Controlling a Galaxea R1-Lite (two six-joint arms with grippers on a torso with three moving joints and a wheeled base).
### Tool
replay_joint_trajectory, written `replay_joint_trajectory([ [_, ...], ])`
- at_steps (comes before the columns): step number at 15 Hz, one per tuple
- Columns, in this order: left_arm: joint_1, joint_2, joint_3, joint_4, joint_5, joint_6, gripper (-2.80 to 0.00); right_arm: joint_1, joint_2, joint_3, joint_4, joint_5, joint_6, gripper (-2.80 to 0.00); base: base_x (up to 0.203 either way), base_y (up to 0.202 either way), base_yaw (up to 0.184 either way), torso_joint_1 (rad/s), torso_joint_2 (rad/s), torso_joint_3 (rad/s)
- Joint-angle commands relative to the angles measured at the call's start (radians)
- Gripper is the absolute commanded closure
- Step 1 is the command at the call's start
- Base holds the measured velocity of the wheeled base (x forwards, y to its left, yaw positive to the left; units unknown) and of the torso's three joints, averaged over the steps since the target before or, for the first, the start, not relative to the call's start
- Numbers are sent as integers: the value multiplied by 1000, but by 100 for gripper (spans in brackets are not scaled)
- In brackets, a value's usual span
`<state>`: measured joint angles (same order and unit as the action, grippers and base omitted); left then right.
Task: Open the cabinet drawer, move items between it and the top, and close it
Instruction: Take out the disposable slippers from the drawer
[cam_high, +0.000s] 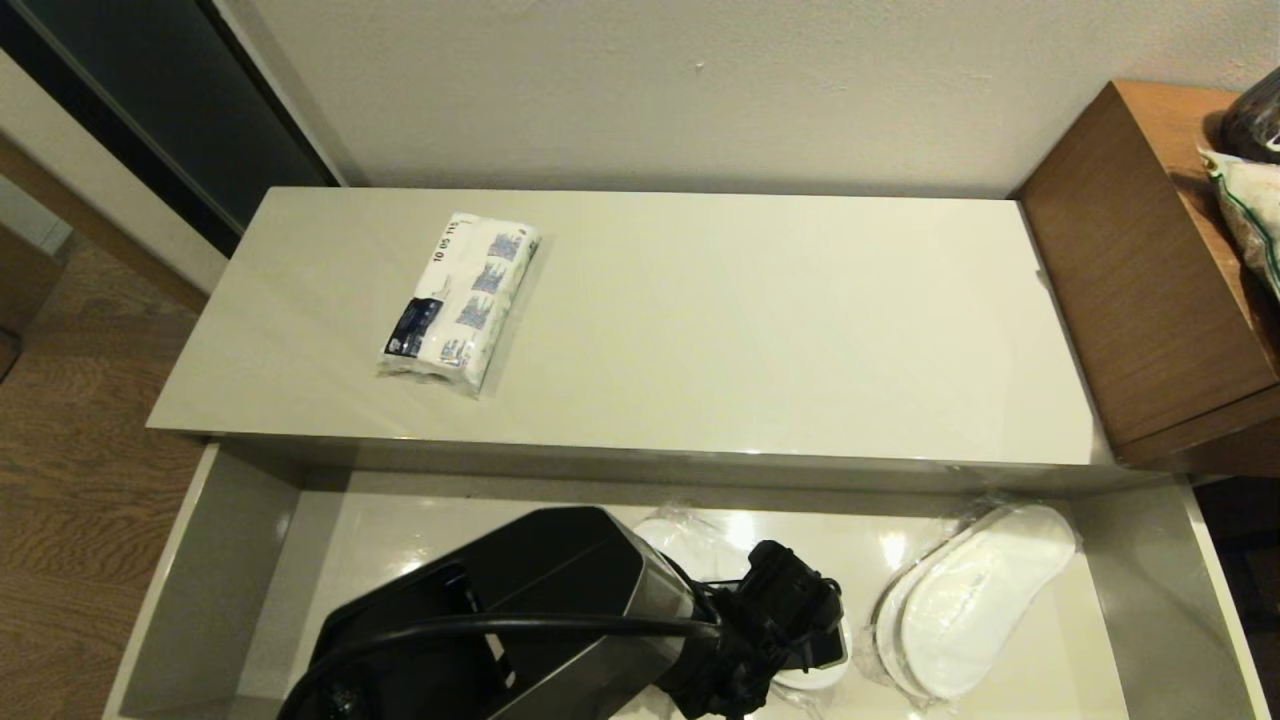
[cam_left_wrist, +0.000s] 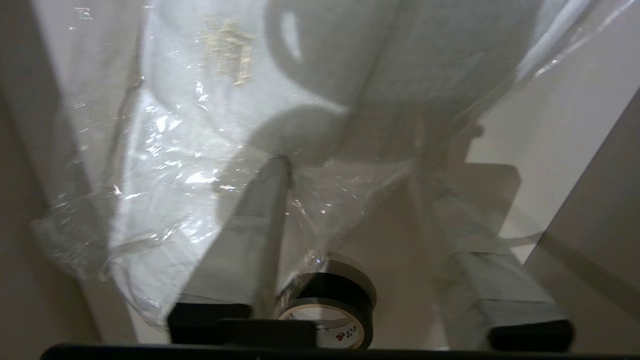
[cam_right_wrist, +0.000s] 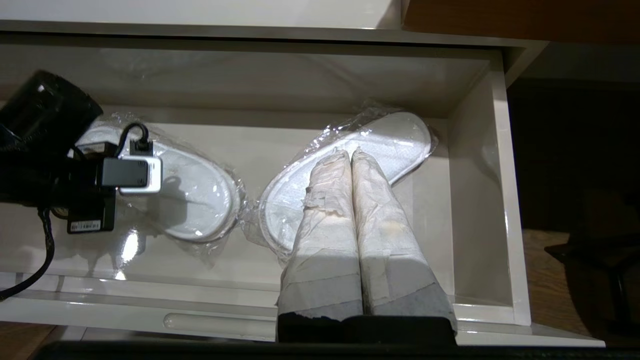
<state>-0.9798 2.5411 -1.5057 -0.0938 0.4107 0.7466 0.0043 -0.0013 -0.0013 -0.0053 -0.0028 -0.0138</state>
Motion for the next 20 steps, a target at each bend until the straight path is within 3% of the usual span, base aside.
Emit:
replay_joint_trajectory([
  [1,0,-39,-4,-3,4,-3,0,0,0,0,0,0,0,0,0,0,0,0,0,0],
  [9,-2,-156,16,8,40,-100,0,0,1,0,-1,0,-1,0,0,0,0,0,0,0],
  [18,-4,-132,88,3,90,-106,0,0,1,0,0,0,0,0,0,0,0,0,0,0],
  [19,-5,-120,84,0,91,-105,-280,0,1,0,0,0,0,0,0,0,0,0,0,0],
  [20,-5,-111,76,-3,92,-105,-280,0,1,0,0,0,0,0,0,0,0,0,0,0],
])
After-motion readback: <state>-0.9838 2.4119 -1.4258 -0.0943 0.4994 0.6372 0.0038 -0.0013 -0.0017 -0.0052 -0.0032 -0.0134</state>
